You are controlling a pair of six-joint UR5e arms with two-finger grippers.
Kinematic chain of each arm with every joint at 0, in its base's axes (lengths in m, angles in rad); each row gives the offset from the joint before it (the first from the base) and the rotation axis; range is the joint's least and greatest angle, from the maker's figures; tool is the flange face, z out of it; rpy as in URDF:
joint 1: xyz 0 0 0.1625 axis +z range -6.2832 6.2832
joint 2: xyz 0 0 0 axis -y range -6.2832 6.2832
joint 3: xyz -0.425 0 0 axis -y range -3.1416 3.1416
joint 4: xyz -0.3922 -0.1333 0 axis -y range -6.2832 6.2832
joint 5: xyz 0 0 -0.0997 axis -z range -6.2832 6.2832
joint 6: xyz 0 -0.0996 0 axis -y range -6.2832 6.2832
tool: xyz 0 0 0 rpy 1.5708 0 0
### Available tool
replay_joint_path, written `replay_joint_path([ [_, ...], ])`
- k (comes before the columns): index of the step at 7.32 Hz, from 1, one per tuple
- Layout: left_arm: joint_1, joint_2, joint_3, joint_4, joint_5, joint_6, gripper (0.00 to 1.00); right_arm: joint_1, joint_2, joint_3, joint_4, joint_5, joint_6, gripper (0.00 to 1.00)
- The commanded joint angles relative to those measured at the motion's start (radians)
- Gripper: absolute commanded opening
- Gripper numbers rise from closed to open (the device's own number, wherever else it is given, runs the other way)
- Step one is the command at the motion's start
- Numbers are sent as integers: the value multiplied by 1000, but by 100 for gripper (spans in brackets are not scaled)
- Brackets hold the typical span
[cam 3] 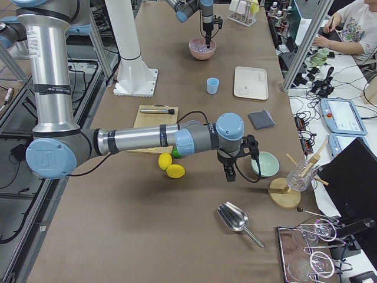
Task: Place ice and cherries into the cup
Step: 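Lower the left gripper into the ice and grasp another cube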
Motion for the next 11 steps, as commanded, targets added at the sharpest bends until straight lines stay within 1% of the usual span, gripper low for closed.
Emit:
replay_joint_path([
  [1, 7, -1, 7, 1, 0, 0, 92, 0, -1, 0, 0, 0, -1, 100],
  [2, 9, 6, 6, 1, 0, 2, 90, 0, -1, 4, 0, 0, 0, 100],
  [3, 11, 5, 7, 1, 0, 0, 85, 0, -4, 6, 0, 0, 0, 100],
  [6, 32, 8, 4, 1, 2, -6, 85, 0, -6, 6, 0, -2, 0, 100],
  [7, 34, 8, 2, 2, 2, -8, 83, -1, -6, 4, 0, -2, 0, 100],
  [9, 34, 9, 2, 2, 2, -5, 62, -2, -11, 7, 0, -2, 0, 100],
  [11, 34, 6, -7, 4, 2, -6, 46, 0, -11, 7, 0, -2, 0, 100],
])
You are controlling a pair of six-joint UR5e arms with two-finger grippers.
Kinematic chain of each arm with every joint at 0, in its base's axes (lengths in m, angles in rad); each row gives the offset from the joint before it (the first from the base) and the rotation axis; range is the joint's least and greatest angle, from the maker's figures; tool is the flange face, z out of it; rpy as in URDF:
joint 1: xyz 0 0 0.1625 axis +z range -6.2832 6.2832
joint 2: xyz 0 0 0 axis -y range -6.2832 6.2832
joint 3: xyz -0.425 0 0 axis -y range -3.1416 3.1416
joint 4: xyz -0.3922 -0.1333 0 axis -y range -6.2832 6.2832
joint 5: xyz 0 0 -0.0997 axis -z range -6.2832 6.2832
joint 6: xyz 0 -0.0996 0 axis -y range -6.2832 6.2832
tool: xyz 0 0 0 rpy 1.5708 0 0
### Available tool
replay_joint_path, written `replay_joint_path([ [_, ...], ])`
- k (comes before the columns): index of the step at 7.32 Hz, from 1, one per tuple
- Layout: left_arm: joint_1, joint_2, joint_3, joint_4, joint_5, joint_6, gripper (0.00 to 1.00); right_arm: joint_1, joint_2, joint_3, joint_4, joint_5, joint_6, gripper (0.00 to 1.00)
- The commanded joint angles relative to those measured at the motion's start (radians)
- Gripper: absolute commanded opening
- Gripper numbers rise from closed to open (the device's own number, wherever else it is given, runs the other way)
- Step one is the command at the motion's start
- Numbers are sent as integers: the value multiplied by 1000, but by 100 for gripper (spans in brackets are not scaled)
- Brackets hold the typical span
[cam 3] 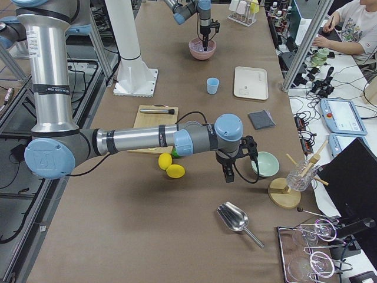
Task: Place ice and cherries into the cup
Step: 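Lower the left gripper into the ice and grasp another cube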
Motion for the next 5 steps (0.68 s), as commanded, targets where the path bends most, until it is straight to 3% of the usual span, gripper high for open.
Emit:
replay_joint_path([
  [1, 12, -1, -6, 1, 3, -1, 43, 0, -1, 1, 0, 0, 0, 100],
  [2, 17, 7, -6, 1, 8, -1, 43, 1, -1, 2, 0, 0, 0, 100],
  [3, 17, 8, -8, 1, 8, -1, 64, 1, -4, 8, 0, 0, 2, 100],
  [4, 18, 10, -9, 1, 8, -2, 72, 0, -5, 12, 0, 2, 2, 100],
  [5, 18, 14, -14, 1, 8, -2, 71, 0, -7, 13, 0, 2, 2, 100],
])
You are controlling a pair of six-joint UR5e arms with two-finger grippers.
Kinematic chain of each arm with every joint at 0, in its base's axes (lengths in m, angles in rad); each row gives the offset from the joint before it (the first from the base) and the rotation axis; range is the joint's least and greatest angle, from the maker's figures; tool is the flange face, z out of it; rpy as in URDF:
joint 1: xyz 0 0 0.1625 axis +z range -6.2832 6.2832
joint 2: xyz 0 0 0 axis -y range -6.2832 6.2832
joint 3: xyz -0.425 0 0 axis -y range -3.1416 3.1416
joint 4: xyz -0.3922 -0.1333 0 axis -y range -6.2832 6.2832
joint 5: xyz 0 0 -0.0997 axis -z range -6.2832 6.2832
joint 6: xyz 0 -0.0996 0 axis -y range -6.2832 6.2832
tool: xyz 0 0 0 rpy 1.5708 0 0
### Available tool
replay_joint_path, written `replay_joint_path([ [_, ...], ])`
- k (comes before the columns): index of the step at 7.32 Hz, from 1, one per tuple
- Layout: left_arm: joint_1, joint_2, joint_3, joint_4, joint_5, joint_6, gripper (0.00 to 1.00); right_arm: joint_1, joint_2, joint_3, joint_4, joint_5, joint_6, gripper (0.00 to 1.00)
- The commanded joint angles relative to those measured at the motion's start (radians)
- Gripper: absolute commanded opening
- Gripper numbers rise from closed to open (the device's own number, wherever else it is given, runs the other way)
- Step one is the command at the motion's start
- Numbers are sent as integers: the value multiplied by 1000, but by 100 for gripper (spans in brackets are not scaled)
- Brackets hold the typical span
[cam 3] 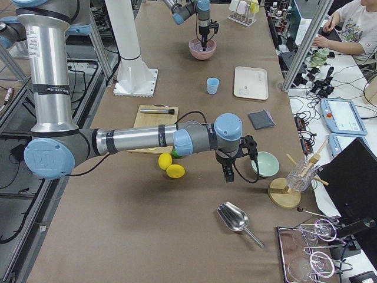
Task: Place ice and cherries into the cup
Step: 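Lower the left gripper into the ice and grasp another cube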
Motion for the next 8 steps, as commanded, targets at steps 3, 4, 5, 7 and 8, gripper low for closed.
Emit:
replay_joint_path([
  [3, 35, -1, -3, 0, 43, -4, 33, 1, -7, 6, 0, -1, 0, 100],
  [4, 35, 0, -9, 0, 43, -4, 20, 1, -8, 8, 0, 1, 0, 100],
  [5, 26, 3, -35, 2, 40, -2, 3, 1, -11, 11, 0, -1, 0, 100],
  [7, -8, -47, -130, 163, 36, 16, 0, 1, -7, 11, 0, -2, 6, 100],
  [8, -39, -190, -130, 301, 34, 38, 0, 1, -10, 15, -2, -1, 12, 100],
])
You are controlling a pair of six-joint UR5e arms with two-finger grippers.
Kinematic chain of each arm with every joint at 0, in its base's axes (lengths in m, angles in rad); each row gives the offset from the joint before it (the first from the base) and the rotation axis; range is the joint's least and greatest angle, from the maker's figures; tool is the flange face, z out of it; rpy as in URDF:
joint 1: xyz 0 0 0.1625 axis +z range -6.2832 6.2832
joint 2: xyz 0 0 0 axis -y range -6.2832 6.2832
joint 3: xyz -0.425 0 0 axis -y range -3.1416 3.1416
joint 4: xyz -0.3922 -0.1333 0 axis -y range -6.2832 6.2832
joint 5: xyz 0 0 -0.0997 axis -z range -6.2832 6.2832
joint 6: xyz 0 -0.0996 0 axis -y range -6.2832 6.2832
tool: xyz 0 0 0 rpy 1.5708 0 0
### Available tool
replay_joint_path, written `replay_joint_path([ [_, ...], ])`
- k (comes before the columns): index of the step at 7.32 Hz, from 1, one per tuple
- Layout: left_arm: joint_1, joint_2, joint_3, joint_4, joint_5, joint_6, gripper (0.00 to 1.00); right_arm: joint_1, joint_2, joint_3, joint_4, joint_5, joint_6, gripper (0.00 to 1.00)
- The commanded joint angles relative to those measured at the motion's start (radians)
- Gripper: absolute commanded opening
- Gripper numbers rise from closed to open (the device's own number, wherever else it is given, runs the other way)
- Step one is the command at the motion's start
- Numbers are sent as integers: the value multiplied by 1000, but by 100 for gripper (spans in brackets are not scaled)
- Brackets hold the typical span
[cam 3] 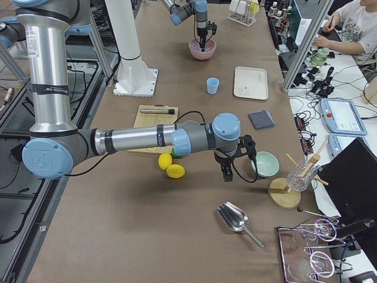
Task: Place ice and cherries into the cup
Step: 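Lower the left gripper into the ice and grasp another cube, then carry the second ice cube with the left gripper into the blue cup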
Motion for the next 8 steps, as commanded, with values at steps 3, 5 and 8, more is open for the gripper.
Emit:
replay_joint_path([
  [3, -44, -391, 80, 273, -3, 21, 0, 8, -9, 8, 0, 2, 16, 100],
  [5, 17, -506, 284, 80, 0, -66, 0, 8, -7, 7, 0, 1, 16, 100],
  [8, 50, -657, 467, 2, 69, -123, 0, 15, -36, 26, -1, 4, 13, 100],
])
